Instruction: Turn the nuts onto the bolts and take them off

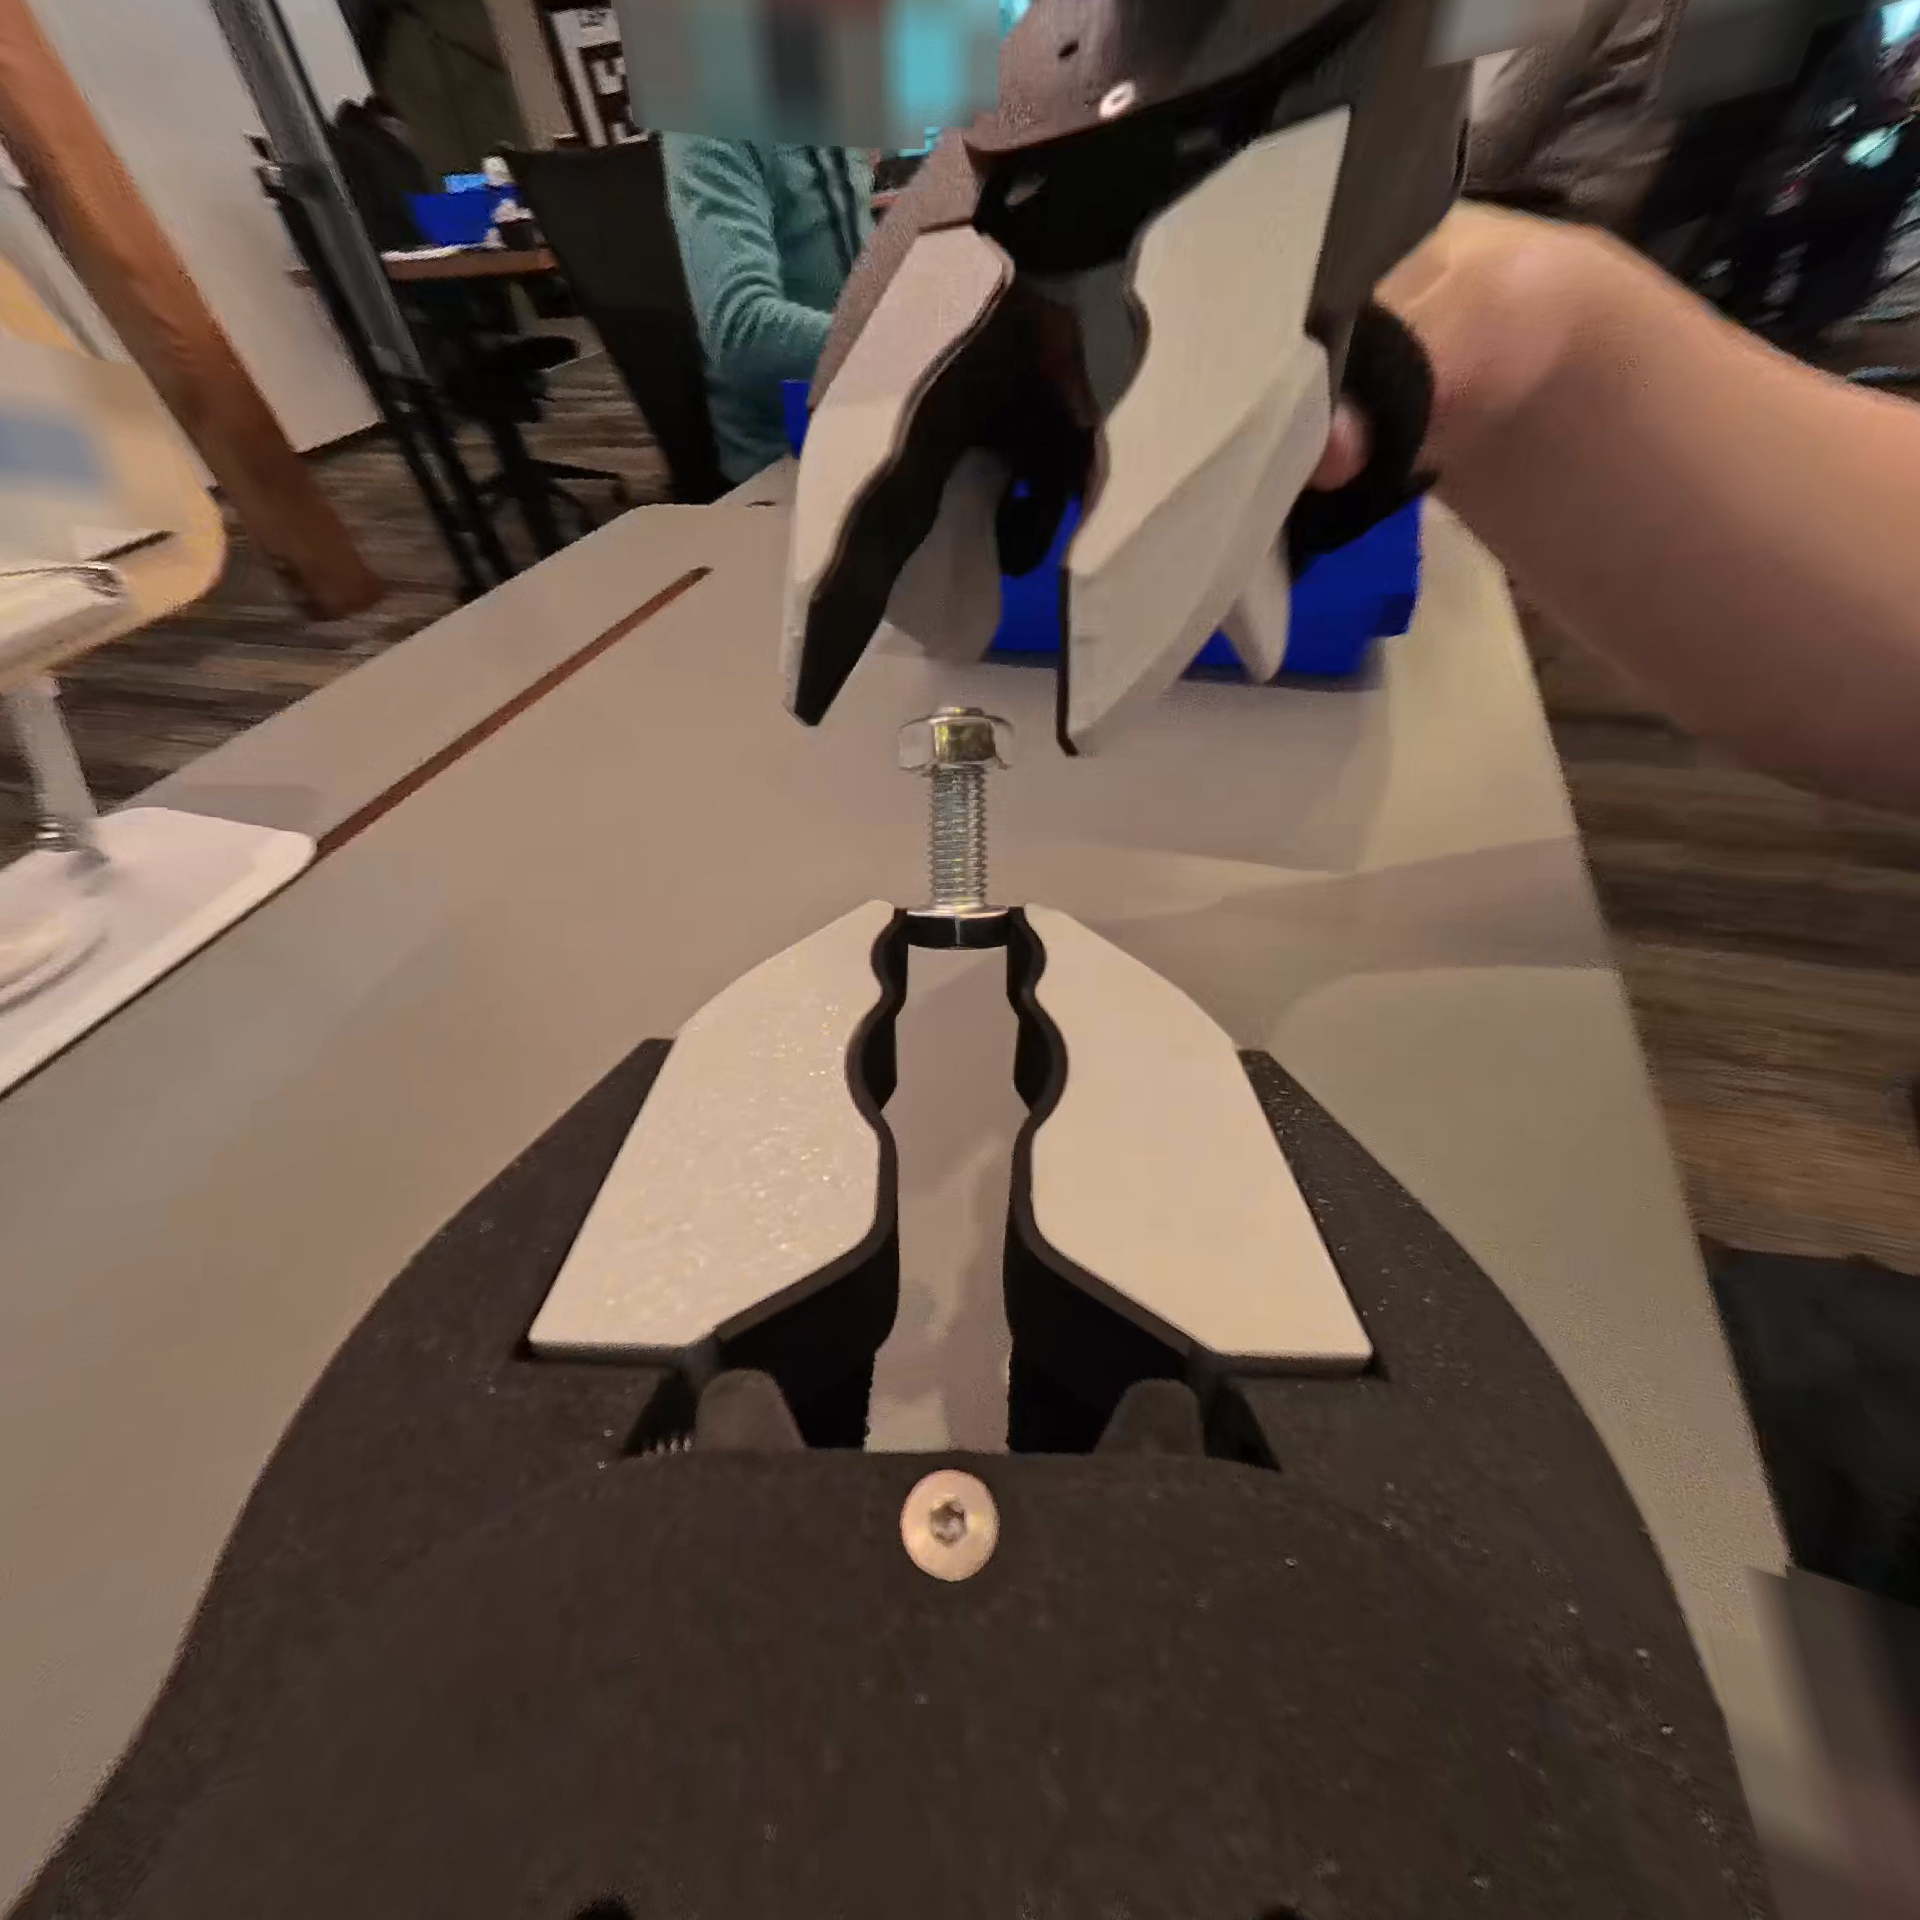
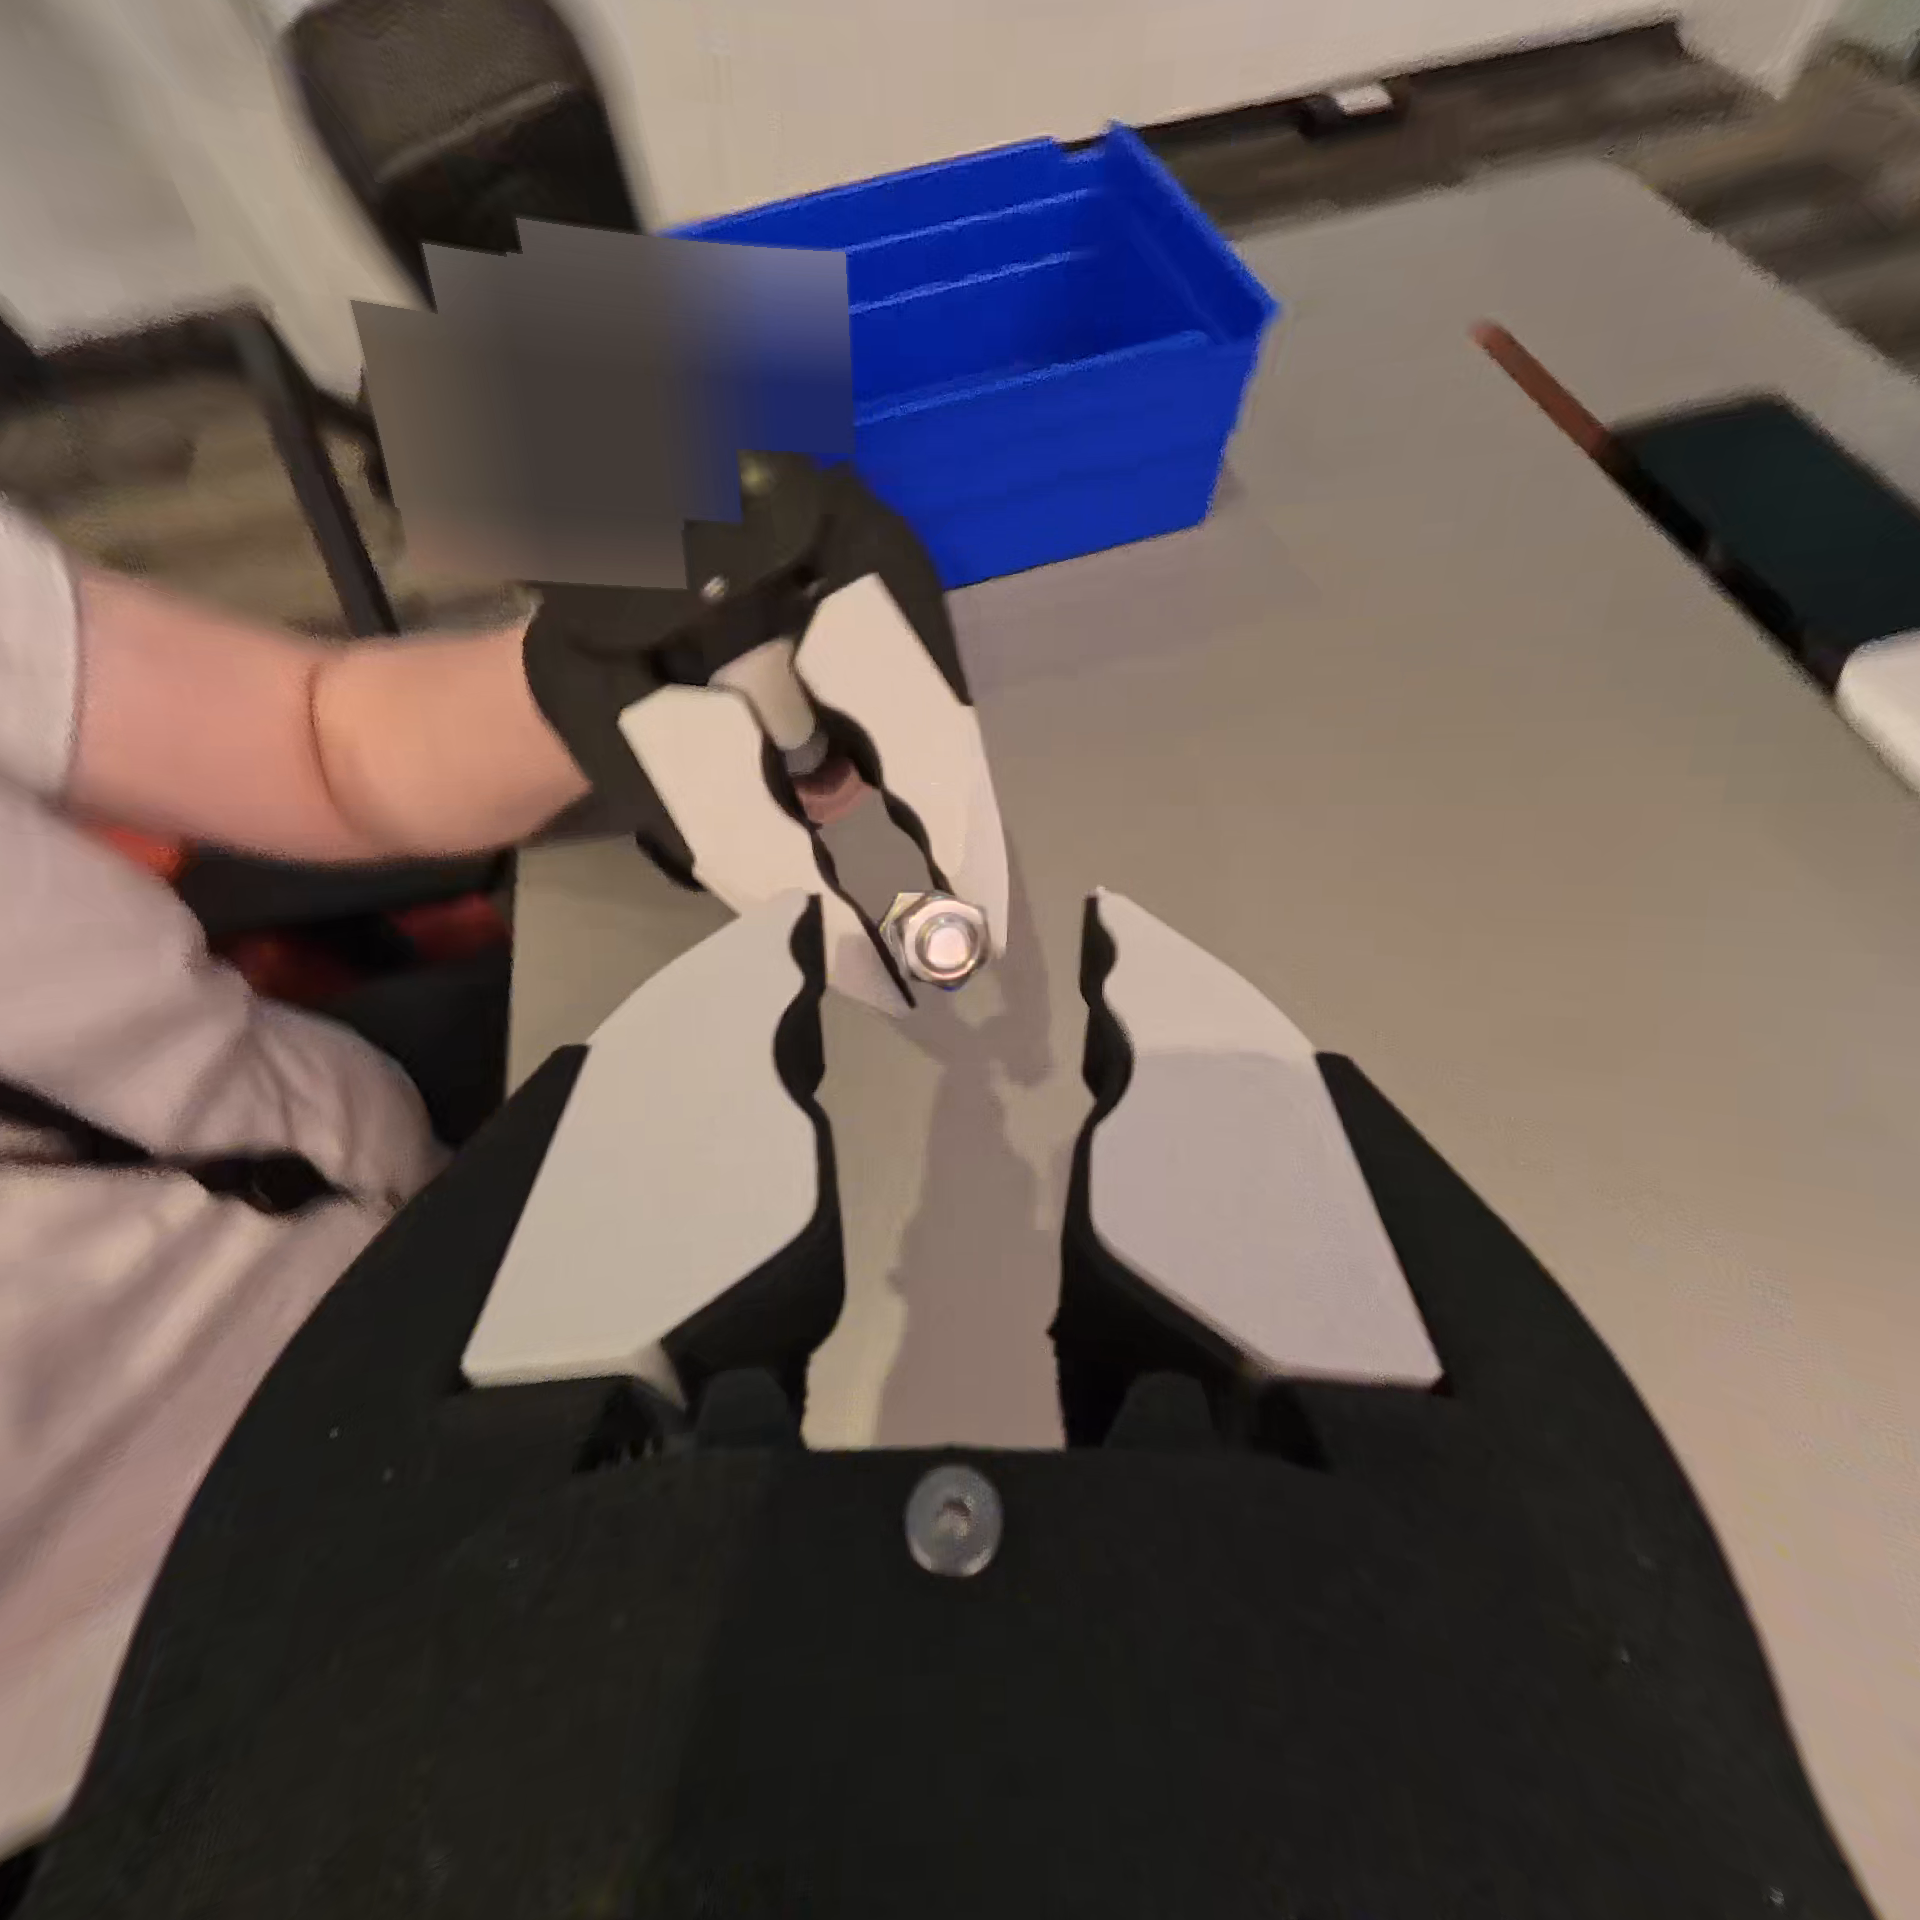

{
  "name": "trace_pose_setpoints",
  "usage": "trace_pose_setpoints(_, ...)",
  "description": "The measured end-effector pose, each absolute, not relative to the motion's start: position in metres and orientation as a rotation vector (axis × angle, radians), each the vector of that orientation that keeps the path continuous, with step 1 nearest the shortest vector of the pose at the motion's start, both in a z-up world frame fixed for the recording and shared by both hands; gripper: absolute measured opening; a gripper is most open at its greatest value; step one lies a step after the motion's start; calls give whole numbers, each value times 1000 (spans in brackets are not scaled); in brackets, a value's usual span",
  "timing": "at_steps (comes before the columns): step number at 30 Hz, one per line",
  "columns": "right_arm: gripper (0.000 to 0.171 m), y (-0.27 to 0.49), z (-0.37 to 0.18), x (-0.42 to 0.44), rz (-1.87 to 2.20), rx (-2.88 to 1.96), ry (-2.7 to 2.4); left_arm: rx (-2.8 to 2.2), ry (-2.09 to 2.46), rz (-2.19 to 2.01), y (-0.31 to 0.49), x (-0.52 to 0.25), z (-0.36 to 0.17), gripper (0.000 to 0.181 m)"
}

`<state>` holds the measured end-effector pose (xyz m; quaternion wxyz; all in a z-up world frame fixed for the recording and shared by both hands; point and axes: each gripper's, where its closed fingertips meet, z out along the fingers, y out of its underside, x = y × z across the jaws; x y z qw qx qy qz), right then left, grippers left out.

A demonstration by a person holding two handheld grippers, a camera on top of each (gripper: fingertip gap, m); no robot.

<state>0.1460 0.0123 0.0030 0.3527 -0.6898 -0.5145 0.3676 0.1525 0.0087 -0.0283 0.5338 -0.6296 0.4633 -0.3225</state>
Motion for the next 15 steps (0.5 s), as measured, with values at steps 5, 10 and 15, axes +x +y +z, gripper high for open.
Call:
trace_pose_setpoints(5, 39, 22, -13, 143, 1011, -2067, -1062, -1513, 1064, -687, 18, 150, -30, 18)
trace_pose_setpoints(10, 19, 14, -14, 139, 957, -2025, -1226, -1524, 1075, -723, 17, 148, -30, 18)
trace_pose_setpoints(15, 19, -9, -11, 142, 790, -1669, -1676, -1521, 1176, -972, -10, 155, -30, 18)
